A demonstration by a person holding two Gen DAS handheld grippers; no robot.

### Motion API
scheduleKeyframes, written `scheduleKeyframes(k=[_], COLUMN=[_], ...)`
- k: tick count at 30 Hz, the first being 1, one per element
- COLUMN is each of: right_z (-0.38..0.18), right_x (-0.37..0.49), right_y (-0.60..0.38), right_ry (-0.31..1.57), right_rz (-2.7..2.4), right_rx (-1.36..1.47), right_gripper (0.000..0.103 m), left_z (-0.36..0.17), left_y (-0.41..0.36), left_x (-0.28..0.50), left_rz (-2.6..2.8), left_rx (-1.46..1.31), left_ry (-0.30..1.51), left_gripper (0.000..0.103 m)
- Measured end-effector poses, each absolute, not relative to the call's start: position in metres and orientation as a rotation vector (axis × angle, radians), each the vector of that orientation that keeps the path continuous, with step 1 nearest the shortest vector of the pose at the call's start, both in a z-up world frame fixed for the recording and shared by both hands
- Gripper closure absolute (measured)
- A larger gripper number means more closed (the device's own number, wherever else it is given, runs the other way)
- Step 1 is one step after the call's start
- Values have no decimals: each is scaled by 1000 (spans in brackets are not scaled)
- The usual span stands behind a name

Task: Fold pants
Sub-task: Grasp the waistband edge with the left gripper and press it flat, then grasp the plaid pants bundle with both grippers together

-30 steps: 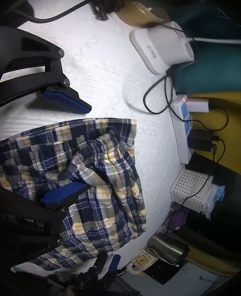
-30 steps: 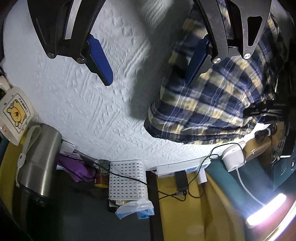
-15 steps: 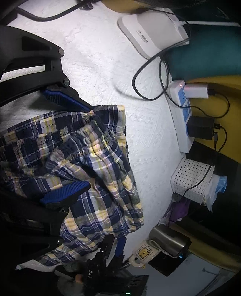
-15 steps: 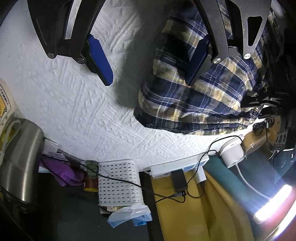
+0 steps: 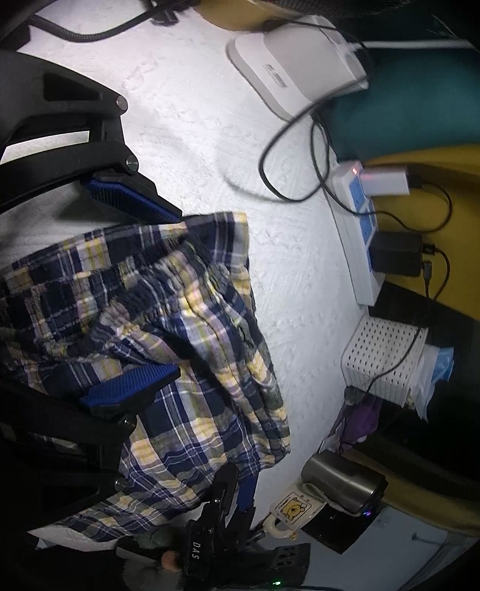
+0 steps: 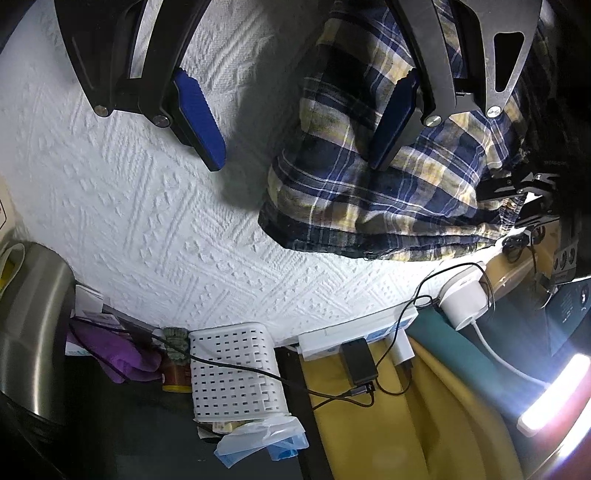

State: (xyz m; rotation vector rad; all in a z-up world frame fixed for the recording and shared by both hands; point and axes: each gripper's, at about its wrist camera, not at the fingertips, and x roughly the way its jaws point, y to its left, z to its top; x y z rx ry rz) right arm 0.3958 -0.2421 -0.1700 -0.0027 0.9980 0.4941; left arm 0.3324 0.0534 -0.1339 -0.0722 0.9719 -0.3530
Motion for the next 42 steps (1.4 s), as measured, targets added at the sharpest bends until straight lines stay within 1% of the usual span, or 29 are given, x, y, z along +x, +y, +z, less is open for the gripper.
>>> scheduleKeyframes(k=[3,5,9,10,12,17,22,27,28,31,34,36,37,38,40,42], right_z=[-171,-171,-171,-171,-171,-171,-170,-169,-169,-169,-168,-165,-164,-164,-167,-168], right_x=[396,396,396,396,396,396,395,397,398,400,401,398,397,397,400,404], right_y=[-242,-243,-242,-241,-240,-240,-244,-256,-256,-253,-249,-246,-243,-239,-230,-224], right_ry=[999,1000,1001,1001,1002,1002,994,1004,1006,1004,1003,989,984,981,996,1009], right_rz=[492,492,494,497,500,501,470,441,444,452,460,469,472,473,488,503], right_rx=[-2,-5,1,1,4,16,17,40,39,36,35,20,1,-27,-55,-56], right_gripper=[22,22,22,22,22,22,22,22,22,22,22,22,22,23,27,27], left_z=[-135,-136,-137,-136,-135,-134,-133,-134,-134,-135,-135,-135,-134,-134,-134,-133], left_y=[55,52,47,45,39,34,39,53,51,41,36,38,38,38,40,40], left_x=[331,331,331,331,330,328,329,331,331,328,330,329,329,330,331,332], left_rz=[-358,-359,-377,-396,-434,-438,-429,-408,-408,-417,-420,-429,-432,-428,-428,-429], left_rx=[-70,-47,-24,-25,-15,-1,-31,-100,-87,-20,-5,-7,-3,-1,-5,-9], left_ry=[966,955,948,947,944,938,953,965,965,961,955,947,943,943,939,942], left_gripper=[26,23,22,23,33,36,36,35,33,24,23,33,42,48,54,54])
